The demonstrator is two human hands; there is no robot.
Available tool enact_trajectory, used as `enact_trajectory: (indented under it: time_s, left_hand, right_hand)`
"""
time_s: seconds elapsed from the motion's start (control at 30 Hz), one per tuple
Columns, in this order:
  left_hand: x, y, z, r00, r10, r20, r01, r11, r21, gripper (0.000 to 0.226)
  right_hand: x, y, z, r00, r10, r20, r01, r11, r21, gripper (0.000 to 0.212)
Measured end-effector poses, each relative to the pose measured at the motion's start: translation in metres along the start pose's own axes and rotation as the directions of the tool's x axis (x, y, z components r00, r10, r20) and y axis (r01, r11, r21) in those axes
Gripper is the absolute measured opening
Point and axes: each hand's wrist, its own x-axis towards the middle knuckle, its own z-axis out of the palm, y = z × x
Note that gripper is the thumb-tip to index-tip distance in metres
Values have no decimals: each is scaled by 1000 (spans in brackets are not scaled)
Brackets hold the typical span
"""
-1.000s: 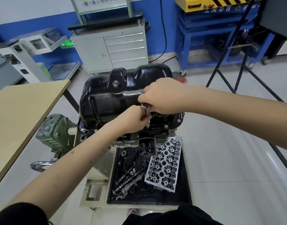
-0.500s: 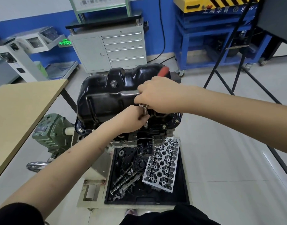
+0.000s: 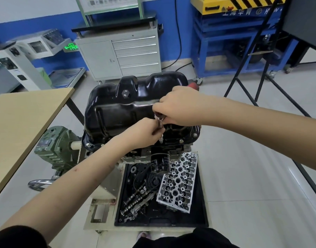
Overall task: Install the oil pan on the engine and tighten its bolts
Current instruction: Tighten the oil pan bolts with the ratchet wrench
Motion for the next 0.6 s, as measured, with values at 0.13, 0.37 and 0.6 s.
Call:
enact_trajectory:
  time_s: [0.13, 0.37, 0.6]
  left_hand:
    - [-2, 2, 4, 994, 21, -105, -27, 998, -64, 31]
    - [-1, 7, 1, 999, 15, -45, -16, 1000, -8, 31]
    - [-2, 8, 2, 998, -11, -69, 10, 1000, -16, 40]
  right_hand:
    - [-2, -4, -6, 985, 164, 47, -165, 986, 28, 40]
    - [-2, 3, -1, 999, -11, 46, 8, 998, 61, 23]
    - [-5, -4, -5, 981, 179, 74, -189, 966, 177, 39]
